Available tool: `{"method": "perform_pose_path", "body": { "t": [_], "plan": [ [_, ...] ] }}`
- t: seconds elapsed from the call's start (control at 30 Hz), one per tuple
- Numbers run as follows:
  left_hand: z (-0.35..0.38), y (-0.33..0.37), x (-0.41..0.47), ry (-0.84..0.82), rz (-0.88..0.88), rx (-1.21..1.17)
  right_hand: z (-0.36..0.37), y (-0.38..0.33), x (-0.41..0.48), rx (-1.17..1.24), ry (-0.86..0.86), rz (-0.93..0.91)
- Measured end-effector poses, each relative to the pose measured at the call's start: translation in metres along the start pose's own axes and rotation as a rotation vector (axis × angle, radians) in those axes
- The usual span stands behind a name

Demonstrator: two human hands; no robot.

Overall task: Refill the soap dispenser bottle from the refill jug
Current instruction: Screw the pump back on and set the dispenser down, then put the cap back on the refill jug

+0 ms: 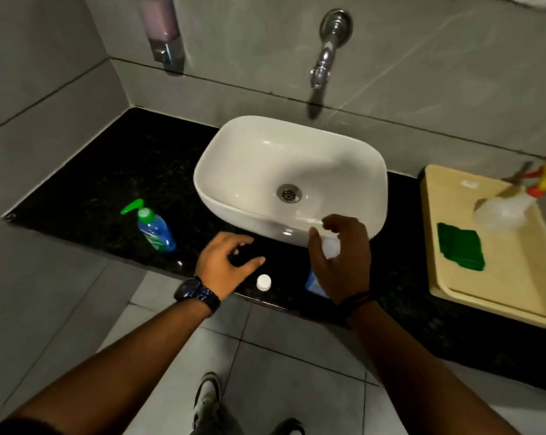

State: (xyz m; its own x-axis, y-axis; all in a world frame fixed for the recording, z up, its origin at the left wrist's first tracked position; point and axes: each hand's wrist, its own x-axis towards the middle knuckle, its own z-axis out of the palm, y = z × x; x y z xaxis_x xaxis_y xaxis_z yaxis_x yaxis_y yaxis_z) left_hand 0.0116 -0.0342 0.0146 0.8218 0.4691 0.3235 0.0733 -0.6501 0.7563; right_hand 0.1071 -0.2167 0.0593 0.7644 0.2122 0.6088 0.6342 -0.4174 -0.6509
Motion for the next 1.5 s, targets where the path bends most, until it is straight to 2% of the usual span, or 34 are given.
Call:
{"method": "perform_pose_path", "body": {
  "t": [0.1,0.23,0.37,0.5,0.6,0.73,0.87,1.07,1.23,1.5],
  "plan": [
    [0.033,-0.006,-0.012,-0.234,-0.146,0.060,-0.023,0.034,-0.015,-0.013,-0.017,0.188],
    [0.061,-0.018,-0.021,-0.407,-0.235,0.206,-0.030,0.068,-0.040,0.134,-0.263,0.438],
    [0.075,-0.026,-0.022,-0.456,-0.286,0.301,-0.019,0.085,-0.051,0.187,-0.370,0.443],
    [0.082,-0.032,-0.020,-0.490,-0.264,0.370,-0.013,0.095,-0.055,0.207,-0.330,0.510],
    [0.080,-0.029,-0.019,-0.463,-0.257,0.319,-0.014,0.097,-0.057,0.196,-0.294,0.536],
    [0.062,0.006,0.002,-0.306,-0.214,0.027,-0.019,0.085,-0.049,0.209,-0.250,0.503],
    [0.023,0.074,0.058,-0.152,-0.119,-0.177,-0.032,0.048,-0.008,0.268,-0.127,0.432],
    [-0.049,0.200,0.136,-0.016,0.142,-0.405,-0.063,-0.028,0.090,0.293,-0.076,0.239],
    [-0.091,0.273,0.169,-0.063,0.365,-0.303,-0.091,-0.079,0.139,0.324,-0.043,0.123],
    [-0.114,0.323,0.182,-0.174,0.493,-0.136,-0.121,-0.106,0.167,0.287,-0.009,0.084]
  ]
}}
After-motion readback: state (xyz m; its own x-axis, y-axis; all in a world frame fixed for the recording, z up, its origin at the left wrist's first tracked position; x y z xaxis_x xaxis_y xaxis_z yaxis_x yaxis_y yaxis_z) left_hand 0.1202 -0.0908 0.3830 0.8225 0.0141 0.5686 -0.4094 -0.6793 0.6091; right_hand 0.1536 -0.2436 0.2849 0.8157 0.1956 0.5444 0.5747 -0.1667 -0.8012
